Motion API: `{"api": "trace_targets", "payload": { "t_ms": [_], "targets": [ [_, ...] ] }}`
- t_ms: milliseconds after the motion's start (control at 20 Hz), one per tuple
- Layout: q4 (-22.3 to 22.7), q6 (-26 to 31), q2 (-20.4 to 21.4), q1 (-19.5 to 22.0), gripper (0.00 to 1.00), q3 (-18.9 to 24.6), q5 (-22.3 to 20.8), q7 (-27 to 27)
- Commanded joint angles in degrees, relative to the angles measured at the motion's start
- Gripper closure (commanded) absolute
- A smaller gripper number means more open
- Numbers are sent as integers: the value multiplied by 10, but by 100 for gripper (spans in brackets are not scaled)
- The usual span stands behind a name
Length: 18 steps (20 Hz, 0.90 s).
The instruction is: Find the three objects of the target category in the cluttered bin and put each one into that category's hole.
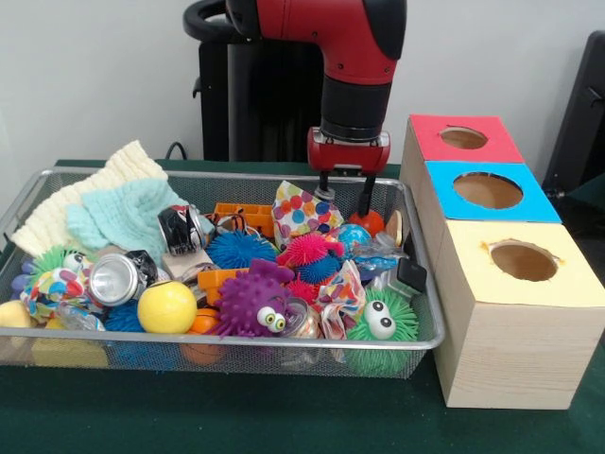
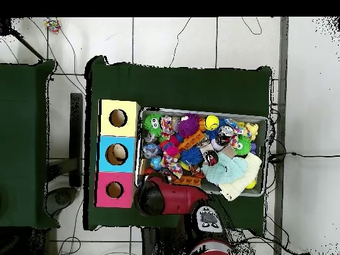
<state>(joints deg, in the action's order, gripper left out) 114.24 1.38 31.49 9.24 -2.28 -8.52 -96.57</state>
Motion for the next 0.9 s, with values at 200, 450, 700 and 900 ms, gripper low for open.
{"api": "trace_targets", "payload": {
  "t_ms": [200,450,700,900],
  "targets": [
    [23,-40,-83,13,100,29,-9,-94],
    [22,-51,-85,2,100,20,-3,-101],
    [11,-62,-94,-1,100,16,-2,-101],
    [9,-64,-98,5,100,21,-5,-95]
  ]
}}
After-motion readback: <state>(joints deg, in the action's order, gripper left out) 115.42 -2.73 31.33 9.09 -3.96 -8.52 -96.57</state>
